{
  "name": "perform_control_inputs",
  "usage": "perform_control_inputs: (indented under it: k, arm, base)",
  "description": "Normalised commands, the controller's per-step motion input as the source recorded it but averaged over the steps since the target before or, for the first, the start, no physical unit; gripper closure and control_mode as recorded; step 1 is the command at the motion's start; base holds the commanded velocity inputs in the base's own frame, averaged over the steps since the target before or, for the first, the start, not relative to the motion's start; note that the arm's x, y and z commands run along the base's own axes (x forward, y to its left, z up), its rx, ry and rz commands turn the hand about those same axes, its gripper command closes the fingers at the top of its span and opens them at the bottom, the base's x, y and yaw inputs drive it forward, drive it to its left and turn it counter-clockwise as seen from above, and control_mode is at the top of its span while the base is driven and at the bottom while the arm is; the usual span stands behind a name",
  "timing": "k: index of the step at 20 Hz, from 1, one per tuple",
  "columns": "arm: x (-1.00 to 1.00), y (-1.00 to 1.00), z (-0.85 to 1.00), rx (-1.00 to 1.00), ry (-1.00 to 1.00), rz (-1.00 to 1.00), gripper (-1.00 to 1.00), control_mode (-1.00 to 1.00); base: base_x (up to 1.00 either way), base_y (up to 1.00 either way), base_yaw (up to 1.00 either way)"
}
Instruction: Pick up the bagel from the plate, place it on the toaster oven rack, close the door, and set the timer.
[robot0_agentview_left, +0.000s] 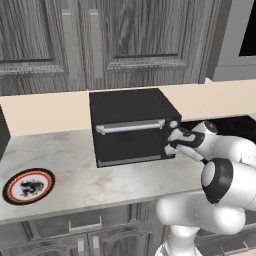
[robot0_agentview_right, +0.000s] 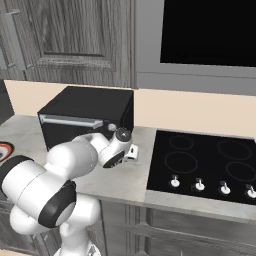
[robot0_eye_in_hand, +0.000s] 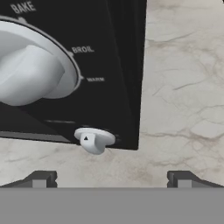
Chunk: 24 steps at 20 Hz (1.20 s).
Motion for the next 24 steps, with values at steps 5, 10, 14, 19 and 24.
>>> perform_control_inputs:
  k: [5,10,14,19,24]
  arm:
    - [0.00,0.01,0.00,0.04,0.00,-0.03,-1.00,-1.00]
    - [0.00,0.09,0.00,0.04,0.00,-0.04,-1.00,-1.00]
    - [0.00,0.09,0.00,0.04,0.00,-0.04,-1.00,-1.00]
    - [0.03,0.02,-0.01,0.02,0.00,-0.03,-1.00,-1.00]
    - [0.10,0.00,-0.05,0.00,-0.03,-0.03,-1.00,-1.00]
  base:
    - [0.00,0.00,0.00]
    - [0.00,0.00,0.00]
    - [0.00,0.00,0.00]
    - [0.00,0.00,0.00]
    - [0.00,0.00,0.00]
